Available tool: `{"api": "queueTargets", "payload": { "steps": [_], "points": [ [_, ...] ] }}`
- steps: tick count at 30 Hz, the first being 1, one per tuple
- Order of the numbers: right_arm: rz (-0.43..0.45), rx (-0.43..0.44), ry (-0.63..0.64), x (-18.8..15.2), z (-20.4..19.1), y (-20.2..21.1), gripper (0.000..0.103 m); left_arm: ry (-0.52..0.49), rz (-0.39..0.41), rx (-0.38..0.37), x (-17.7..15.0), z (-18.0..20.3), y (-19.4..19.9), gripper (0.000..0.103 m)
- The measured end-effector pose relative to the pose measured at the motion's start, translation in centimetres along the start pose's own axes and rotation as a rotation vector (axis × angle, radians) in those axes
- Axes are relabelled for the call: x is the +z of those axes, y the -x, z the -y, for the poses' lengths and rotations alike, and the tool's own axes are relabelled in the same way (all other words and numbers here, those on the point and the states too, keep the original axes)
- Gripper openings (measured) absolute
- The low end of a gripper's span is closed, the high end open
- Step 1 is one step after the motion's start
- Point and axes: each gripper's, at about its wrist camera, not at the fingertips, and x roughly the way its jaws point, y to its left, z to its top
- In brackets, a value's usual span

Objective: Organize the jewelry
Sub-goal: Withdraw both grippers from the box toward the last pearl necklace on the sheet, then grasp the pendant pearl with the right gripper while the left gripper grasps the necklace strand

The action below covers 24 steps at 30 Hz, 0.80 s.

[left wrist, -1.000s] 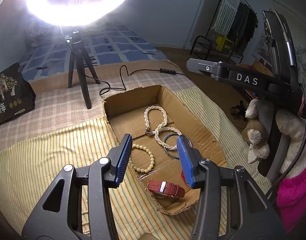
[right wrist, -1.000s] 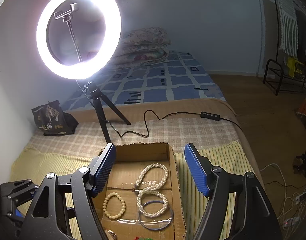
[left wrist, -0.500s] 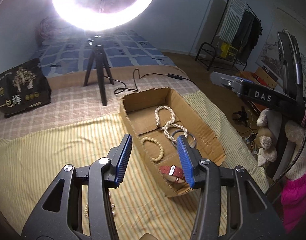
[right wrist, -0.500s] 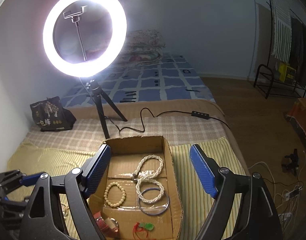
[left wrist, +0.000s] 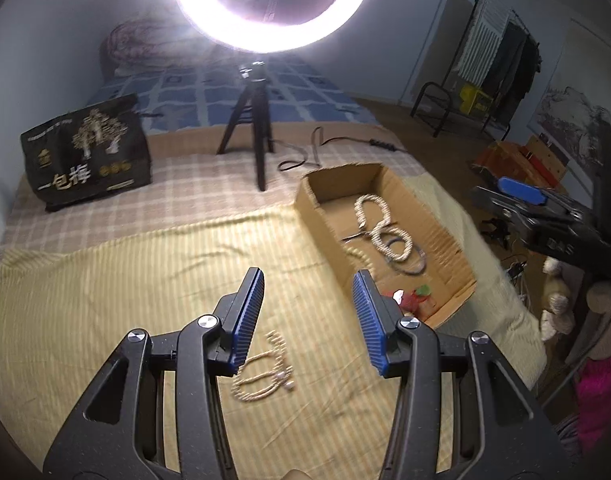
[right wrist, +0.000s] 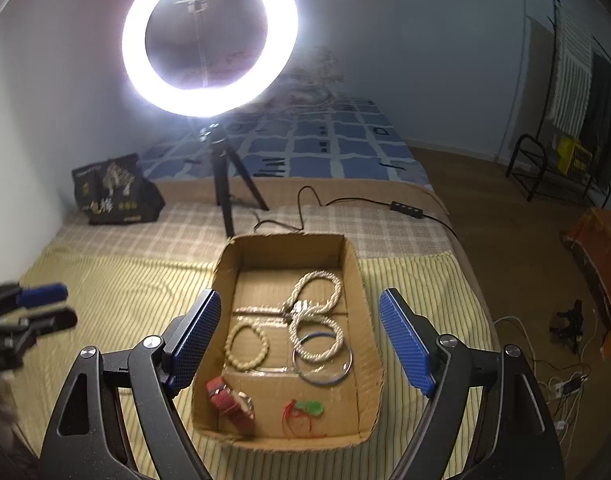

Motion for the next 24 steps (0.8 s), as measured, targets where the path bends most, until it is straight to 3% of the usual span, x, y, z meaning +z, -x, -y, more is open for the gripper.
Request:
{"api": "queueTargets", "payload": {
  "steps": [8, 11, 15, 19, 24],
  "points": [
    [0.039, 0.096, 0.089, -3.0, -4.1, 2.7, 0.081, 0.017, -0.040, 0.031, -2.0, -3.1, 0.1, 0.047],
    [0.058, 0.157, 0.104, -4.8, -5.7, 3.7, 0.081, 0.006, -0.063, 0.033, -2.7, -3.6, -0.4, 0.036],
    [0.057, 0.193, 0.156, -7.2, -8.4, 4.4, 0.081, 0.013, -0.089, 0.027, -3.6, -4.6, -1.1, 0.035],
    [0.032, 0.233, 0.199, -9.2, -10.6, 4.2, 0.081, 0.024, -0.125, 0.022, -4.5, -5.8, -1.9, 0.028],
    [-0.072, 0.284, 0.232, -11.2, -12.3, 2.2, 0.081, 0.036, -0.169, 0.008, -5.4, -6.5, -3.1, 0.024]
  ]
}}
